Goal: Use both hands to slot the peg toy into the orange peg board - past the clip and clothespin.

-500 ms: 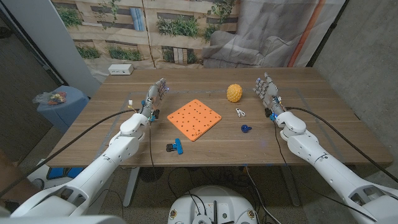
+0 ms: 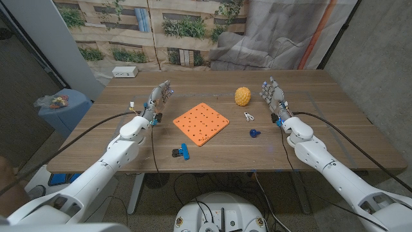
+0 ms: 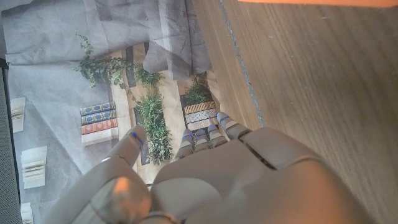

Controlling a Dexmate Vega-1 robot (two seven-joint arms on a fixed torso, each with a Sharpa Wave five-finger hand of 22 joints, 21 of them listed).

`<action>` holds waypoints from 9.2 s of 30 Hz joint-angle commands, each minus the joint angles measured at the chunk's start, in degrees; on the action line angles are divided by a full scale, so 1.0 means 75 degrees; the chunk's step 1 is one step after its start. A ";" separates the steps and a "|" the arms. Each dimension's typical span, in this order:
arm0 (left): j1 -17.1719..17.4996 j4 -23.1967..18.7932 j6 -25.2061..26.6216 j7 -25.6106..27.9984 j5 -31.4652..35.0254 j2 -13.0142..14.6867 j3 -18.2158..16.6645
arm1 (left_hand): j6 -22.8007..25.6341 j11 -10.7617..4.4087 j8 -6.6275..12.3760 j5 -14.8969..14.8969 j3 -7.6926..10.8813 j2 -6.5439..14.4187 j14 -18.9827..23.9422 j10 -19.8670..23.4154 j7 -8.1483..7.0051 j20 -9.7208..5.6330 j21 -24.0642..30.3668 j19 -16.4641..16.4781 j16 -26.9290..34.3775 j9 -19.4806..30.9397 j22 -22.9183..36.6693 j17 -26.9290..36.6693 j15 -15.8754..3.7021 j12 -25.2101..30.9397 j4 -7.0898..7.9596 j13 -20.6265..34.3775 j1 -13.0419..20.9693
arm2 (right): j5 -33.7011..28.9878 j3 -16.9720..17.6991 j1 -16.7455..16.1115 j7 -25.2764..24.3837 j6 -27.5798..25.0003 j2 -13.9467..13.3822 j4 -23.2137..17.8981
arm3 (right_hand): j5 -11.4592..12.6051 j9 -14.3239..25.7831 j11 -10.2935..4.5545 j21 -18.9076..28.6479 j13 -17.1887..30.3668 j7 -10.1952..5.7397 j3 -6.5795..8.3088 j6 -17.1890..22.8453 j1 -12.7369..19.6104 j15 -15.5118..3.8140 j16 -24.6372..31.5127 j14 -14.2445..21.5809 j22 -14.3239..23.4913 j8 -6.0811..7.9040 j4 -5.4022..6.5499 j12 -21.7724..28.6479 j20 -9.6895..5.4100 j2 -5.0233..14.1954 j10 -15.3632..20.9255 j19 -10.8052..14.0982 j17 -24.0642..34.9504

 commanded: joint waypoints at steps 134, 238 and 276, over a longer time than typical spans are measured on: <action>-0.2097 0.0340 -0.2234 0.0392 1.0250 0.2319 0.3069 | -0.0597 -0.0722 0.0086 0.0162 -0.0767 0.0088 -0.0758 -0.0623 -0.0962 -0.1344 -0.0002 -0.1476 0.0080 0.0027 0.0074 0.0142 -0.0786 -0.0007 0.1248 0.0026 -0.1032 | -0.0681 0.0378 -0.0850 -0.1403 0.0253 -0.0266 -0.0741 | 0.0110 0.0008 -0.0111 0.0100 -0.0007 -0.0084 0.0007 0.0215 0.0116 -0.0334 0.0113 0.0108 0.0014 0.0066 0.0114 0.0060 -0.0246 0.0212 0.0222 0.0085 -0.0248; -0.2314 0.0058 -0.1858 -0.0594 1.0301 0.2463 0.3198 | -0.0214 -0.0649 0.0064 0.0189 -0.0970 0.0115 -0.0245 -0.0053 -0.0848 -0.1263 0.0109 -0.1202 0.0074 0.0033 0.0047 0.0082 -0.0770 0.0020 0.1071 0.0015 -0.0908 | -0.5823 0.0004 -0.1858 -0.0999 -0.3739 -0.4631 -0.5100 | -0.0024 0.0049 -0.0201 0.0153 0.0045 -0.0890 0.0213 0.0424 0.1007 -0.0307 0.0182 0.0620 0.0009 0.0139 -0.0829 0.0121 -0.0162 -0.0004 0.0530 0.0640 -0.0596; -0.2480 0.0267 -0.1754 -0.0662 1.0372 0.2266 0.3389 | -0.0179 -0.0633 0.0058 0.0200 -0.0841 0.0227 -0.0212 -0.0014 -0.0820 -0.1235 0.0082 -0.1138 0.0036 0.0036 0.0037 0.0055 -0.0759 -0.0001 0.0905 0.0016 -0.0752 | -0.7965 -0.0649 -0.0888 0.2280 -0.6036 -0.5431 -0.7301 | 0.0012 0.0185 -0.0225 0.0140 0.0141 -0.1157 0.0871 0.0712 0.3181 0.0257 0.0183 0.0689 0.0026 0.0497 -0.1803 0.0102 0.0565 -0.0473 0.0239 0.0956 -0.0666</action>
